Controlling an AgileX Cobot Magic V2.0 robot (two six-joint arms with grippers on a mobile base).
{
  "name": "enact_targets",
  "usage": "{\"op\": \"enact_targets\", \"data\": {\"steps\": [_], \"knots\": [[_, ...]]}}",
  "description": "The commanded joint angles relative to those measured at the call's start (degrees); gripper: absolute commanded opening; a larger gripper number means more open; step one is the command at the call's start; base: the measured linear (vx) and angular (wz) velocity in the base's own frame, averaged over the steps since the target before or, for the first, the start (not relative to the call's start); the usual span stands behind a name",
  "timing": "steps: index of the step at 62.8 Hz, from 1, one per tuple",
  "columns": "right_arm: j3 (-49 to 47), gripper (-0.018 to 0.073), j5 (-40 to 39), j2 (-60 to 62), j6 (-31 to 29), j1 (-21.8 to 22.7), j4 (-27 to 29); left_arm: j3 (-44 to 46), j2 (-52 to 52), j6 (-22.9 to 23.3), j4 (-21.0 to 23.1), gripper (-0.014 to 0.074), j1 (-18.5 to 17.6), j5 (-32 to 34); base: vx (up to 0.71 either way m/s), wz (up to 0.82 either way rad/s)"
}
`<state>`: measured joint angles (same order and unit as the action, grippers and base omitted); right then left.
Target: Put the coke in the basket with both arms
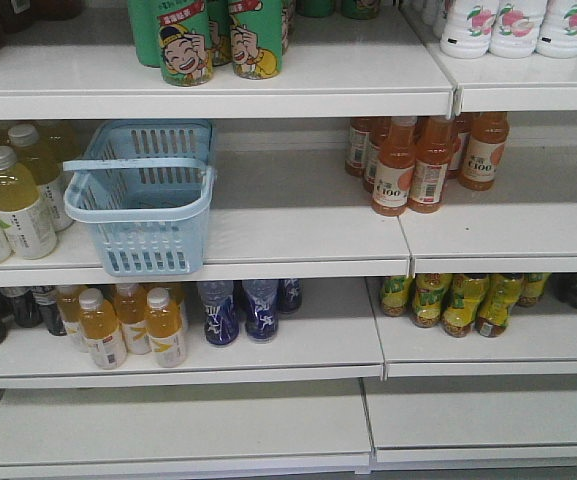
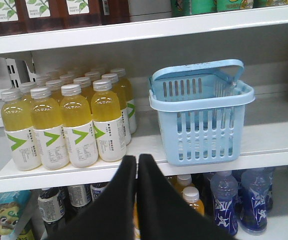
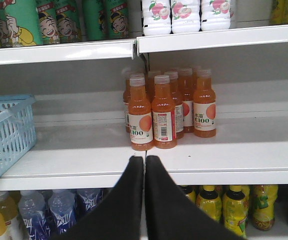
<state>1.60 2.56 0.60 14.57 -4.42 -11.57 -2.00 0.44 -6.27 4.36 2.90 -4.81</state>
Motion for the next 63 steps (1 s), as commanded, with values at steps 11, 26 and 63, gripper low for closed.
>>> {"op": "enact_targets", "data": {"steps": [11, 26, 63], "knots": [[0.5, -0.0005, -4.2, 0.7, -0.1, 0.3, -0.5, 1.8, 1.1, 0.3, 0.5, -0.0006, 0.0, 3.9, 0.0, 0.0], [0.5, -0.0005, -4.2, 0.7, -0.1, 0.3, -0.5, 1.8, 1.1, 0.3, 0.5, -0.0006, 0.0, 3.9, 0.0, 0.0], [0.5, -0.0005, -4.2, 0.7, -0.1, 0.3, -0.5, 1.8, 1.1, 0.3, 0.5, -0.0006, 0.0, 3.9, 0.0, 0.0]]}}
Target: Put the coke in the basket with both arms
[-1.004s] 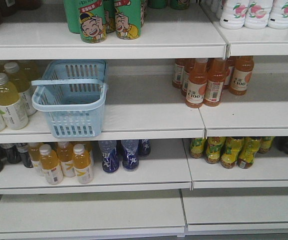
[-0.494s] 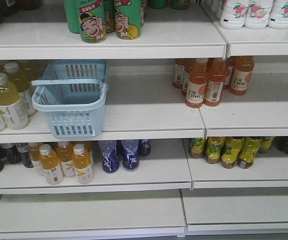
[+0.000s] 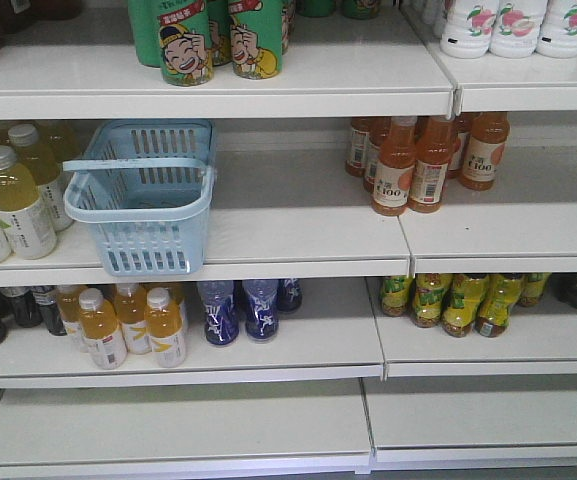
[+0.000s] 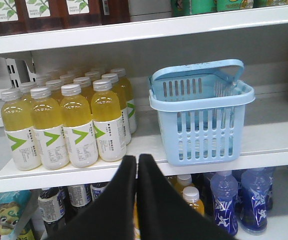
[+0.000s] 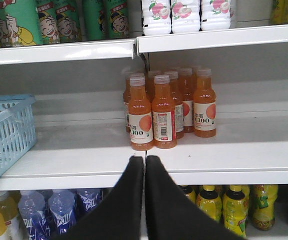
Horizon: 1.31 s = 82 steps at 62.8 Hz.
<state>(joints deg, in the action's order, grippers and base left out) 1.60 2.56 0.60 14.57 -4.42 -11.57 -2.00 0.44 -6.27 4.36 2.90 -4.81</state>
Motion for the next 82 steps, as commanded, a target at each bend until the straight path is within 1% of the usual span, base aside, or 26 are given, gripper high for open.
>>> {"op": "enact_targets", "data": {"steps": [1, 14, 16, 22, 25, 26, 30, 31, 33, 34, 37, 42, 48, 51, 54, 57, 61, 64, 65, 66, 68, 70, 72, 73, 77, 82], "knots": [[0.5, -0.0005, -4.2, 0.7, -0.1, 0.3, -0.5, 1.8, 1.1, 0.3, 0.5, -0.0006, 0.0, 3.9, 0.0, 0.0], [0.5, -0.0005, -4.2, 0.7, -0.1, 0.3, -0.5, 1.8, 1.1, 0.5, 0.6, -0.0006, 0.0, 4.0, 0.0, 0.0], [0.5, -0.0005, -4.2, 0.7, -0.1, 0.3, -0.5, 1.8, 1.1, 1.7, 1.3, -0.0006, 0.0, 3.9, 0.0, 0.0], [0.5, -0.0005, -4.2, 0.7, -0.1, 0.3, -0.5, 1.8, 1.1, 6.8, 5.8, -0.0006, 0.0, 3.9, 0.0, 0.0], [0.5, -0.0005, -4.2, 0.7, -0.1, 0.3, -0.5, 1.8, 1.1, 11.3, 10.2, -0.0006, 0.0, 3.9, 0.0, 0.0], [0.5, -0.0005, -4.2, 0.7, -0.1, 0.3, -0.5, 1.8, 1.1, 13.7, 11.7, -0.0006, 0.0, 3.9, 0.0, 0.0], [0.5, -0.0005, -4.2, 0.7, -0.1, 0.3, -0.5, 1.8, 1.1, 22.4, 19.8, -0.0006, 0.0, 3.9, 0.0, 0.0], [0.5, -0.0005, -4.2, 0.7, -0.1, 0.3, -0.5, 1.8, 1.1, 25.4, 22.7, -0.0006, 0.0, 3.9, 0.0, 0.0], [0.5, -0.0005, -4.2, 0.7, -0.1, 0.3, -0.5, 1.8, 1.1, 29.1, 27.1, -0.0006, 0.0, 3.9, 0.0, 0.0], [0.5, -0.0005, -4.2, 0.7, -0.1, 0.3, -0.5, 1.8, 1.1, 31.5, 28.6, -0.0006, 0.0, 3.9, 0.0, 0.0], [0.5, -0.0005, -4.2, 0.7, -0.1, 0.3, -0.5, 1.8, 1.1, 35.8, 33.4, -0.0006, 0.0, 3.9, 0.0, 0.0], [0.5, -0.0005, -4.2, 0.7, -0.1, 0.3, -0.5, 1.8, 1.1, 39.1, 36.7, -0.0006, 0.0, 3.9, 0.0, 0.0], [0.5, -0.0005, -4.2, 0.7, -0.1, 0.3, -0.5, 1.9, 1.1, 39.1, 36.5, -0.0006, 0.0, 4.4, 0.0, 0.0], [0.5, -0.0005, -4.2, 0.7, -0.1, 0.3, -0.5, 1.9, 1.1, 39.3, 36.5, -0.0006, 0.0, 5.9, 0.0, 0.0], [0.5, -0.0005, -4.2, 0.7, -0.1, 0.3, -0.5, 1.9, 1.1, 39.9, 37.6, -0.0006, 0.0, 6.1, 0.0, 0.0], [0.5, -0.0005, -4.2, 0.7, -0.1, 0.3, -0.5, 2.1, 1.1, 42.6, 41.4, -0.0006, 0.0, 4.8, 0.0, 0.0], [0.5, -0.0005, -4.2, 0.7, -0.1, 0.3, -0.5, 2.7, 1.1, 49.1, 51.6, -0.0006, 0.0, 3.2, 0.0, 0.0], [0.5, -0.0005, -4.2, 0.7, -0.1, 0.3, -0.5, 4.2, 1.1, 52.2, 60.4, -0.0006, 0.0, 0.7, 0.0, 0.0], [0.5, -0.0005, -4.2, 0.7, -0.1, 0.3, -0.5, 5.1, 1.1, 52.6, 62.5, -0.0006, 0.0, -0.3, 0.0, 0.0], [0.5, -0.0005, -4.2, 0.7, -0.1, 0.3, -0.5, 5.8, 1.1, 52.5, 65.2, -0.0006, 0.0, -0.9, 0.0, 0.0], [0.5, -0.0005, -4.2, 0.7, -0.1, 0.3, -0.5, 8.0, 1.1, 51.5, 68.5, -0.0006, 0.0, -2.3, 0.0, 0.0], [0.5, -0.0005, -4.2, 0.7, -0.1, 0.3, -0.5, 10.7, 1.1, 49.5, 70.9, -0.0006, 0.0, -3.4, 0.0, 0.0], [0.5, -0.0005, -4.2, 0.7, -0.1, 0.3, -0.5, 13.2, 1.1, 47.3, 72.3, -0.0006, 0.0, -3.9, 0.0, 0.0], [0.5, -0.0005, -4.2, 0.7, -0.1, 0.3, -0.5, 15.3, 1.1, 45.3, 73.1, -0.0006, 0.0, -3.9, 0.0, 0.0], [0.5, -0.0005, -4.2, 0.7, -0.1, 0.3, -0.5, 21.9, 0.8, 38.2, 74.5, -0.0006, 0.0, -2.7, 0.0, 0.0], [0.5, -0.0005, -4.2, 0.7, -0.1, 0.3, -0.5, 31.4, -1.0, 28.4, 74.5, -0.0006, 0.0, 0.1, 0.0, -0.01]]}}
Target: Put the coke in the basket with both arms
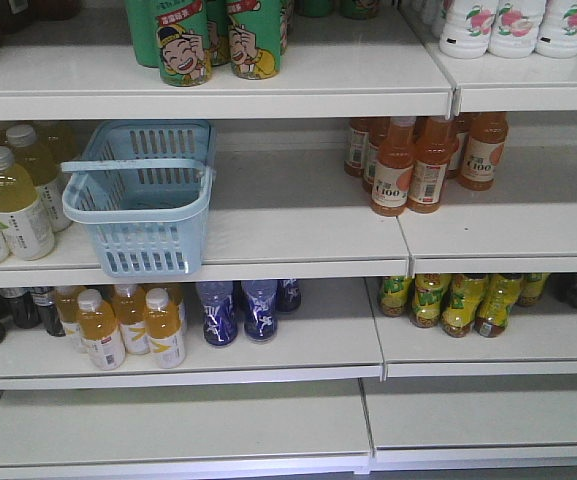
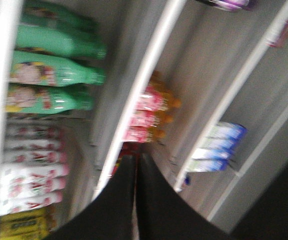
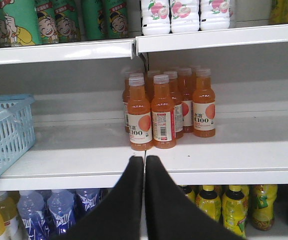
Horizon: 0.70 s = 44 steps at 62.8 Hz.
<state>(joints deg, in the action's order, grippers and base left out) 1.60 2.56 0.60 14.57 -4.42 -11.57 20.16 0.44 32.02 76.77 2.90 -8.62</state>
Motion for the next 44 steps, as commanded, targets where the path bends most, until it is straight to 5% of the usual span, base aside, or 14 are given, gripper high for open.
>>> {"op": "enact_targets", "data": {"steps": [1, 10, 22, 37, 44], "knots": [[0.5, -0.0005, -4.2, 0.7, -0.1, 0.3, -0.5, 10.6, -1.8, -12.4, 2.1, -0.0006, 0.0, 4.4, 0.0, -0.01], [0.5, -0.0005, -4.2, 0.7, -0.1, 0.3, -0.5, 23.7, -10.8, -27.3, 3.1, -0.0006, 0.0, 3.2, 0.0, 0.0], [0.5, -0.0005, -4.2, 0.7, -0.1, 0.3, -0.5, 33.2, -27.9, -44.0, 3.1, -0.0006, 0.0, -8.7, 0.0, 0.0], [0.5, -0.0005, -4.2, 0.7, -0.1, 0.3, -0.5, 33.9, -47.7, -53.1, 7.0, -0.0006, 0.0, -16.3, 0.0, 0.0], [0.5, -0.0005, -4.2, 0.7, -0.1, 0.3, -0.5, 33.9, -56.4, -58.1, 13.2, -0.0001, 0.0, -21.1, 0.0, 0.0]]}}
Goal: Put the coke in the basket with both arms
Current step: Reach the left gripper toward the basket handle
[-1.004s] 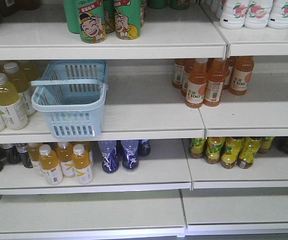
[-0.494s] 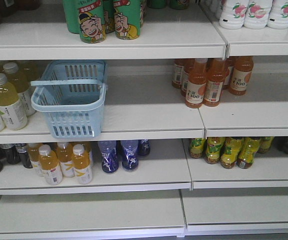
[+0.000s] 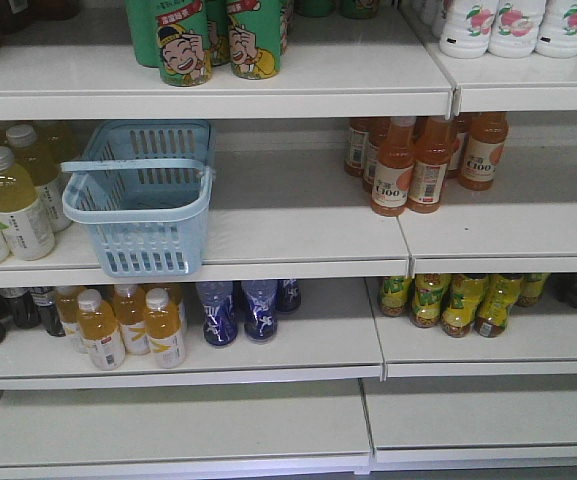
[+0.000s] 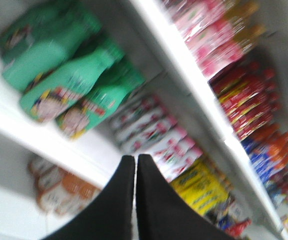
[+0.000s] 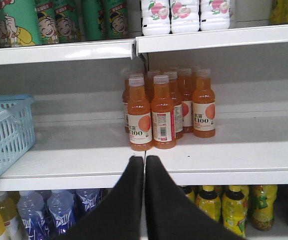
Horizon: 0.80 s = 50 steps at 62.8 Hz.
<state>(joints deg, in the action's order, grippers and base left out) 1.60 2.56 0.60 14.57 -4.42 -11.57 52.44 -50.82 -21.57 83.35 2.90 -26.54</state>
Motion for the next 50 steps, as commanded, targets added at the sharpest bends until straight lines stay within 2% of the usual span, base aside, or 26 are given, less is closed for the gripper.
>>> {"op": "enact_targets", "data": {"steps": [1, 7, 11, 29, 42, 50], "knots": [[0.5, -0.0005, -4.2, 0.7, -0.1, 0.3, -0.5, 1.6, -6.6, -6.0, 7.6, -0.0001, 0.0, -3.7, 0.0, 0.0], [0.5, -0.0005, -4.2, 0.7, -0.1, 0.3, -0.5, 1.6, -13.9, -14.4, 15.0, 0.0002, 0.0, -7.5, 0.0, 0.0], [0.5, -0.0005, -4.2, 0.7, -0.1, 0.3, -0.5, 1.6, -18.3, -18.0, 19.2, 0.0004, 0.0, -10.2, 0.0, 0.0], [0.5, -0.0005, -4.2, 0.7, -0.1, 0.3, -0.5, 1.7, -33.8, -20.8, 19.1, 0.0032, 0.0, -15.6, 0.0, 0.0], [0.5, -0.0005, -4.2, 0.7, -0.1, 0.3, -0.5, 3.0, -39.5, -21.0, 19.1, 0.0081, 0.1, -17.6, 0.0, 0.0], [0.5, -0.0005, -4.2, 0.7, -0.1, 0.3, -0.5, 6.4, -41.7, -20.6, 19.1, 0.0107, 0.2, -20.9, 0.0, 0.0]]}}
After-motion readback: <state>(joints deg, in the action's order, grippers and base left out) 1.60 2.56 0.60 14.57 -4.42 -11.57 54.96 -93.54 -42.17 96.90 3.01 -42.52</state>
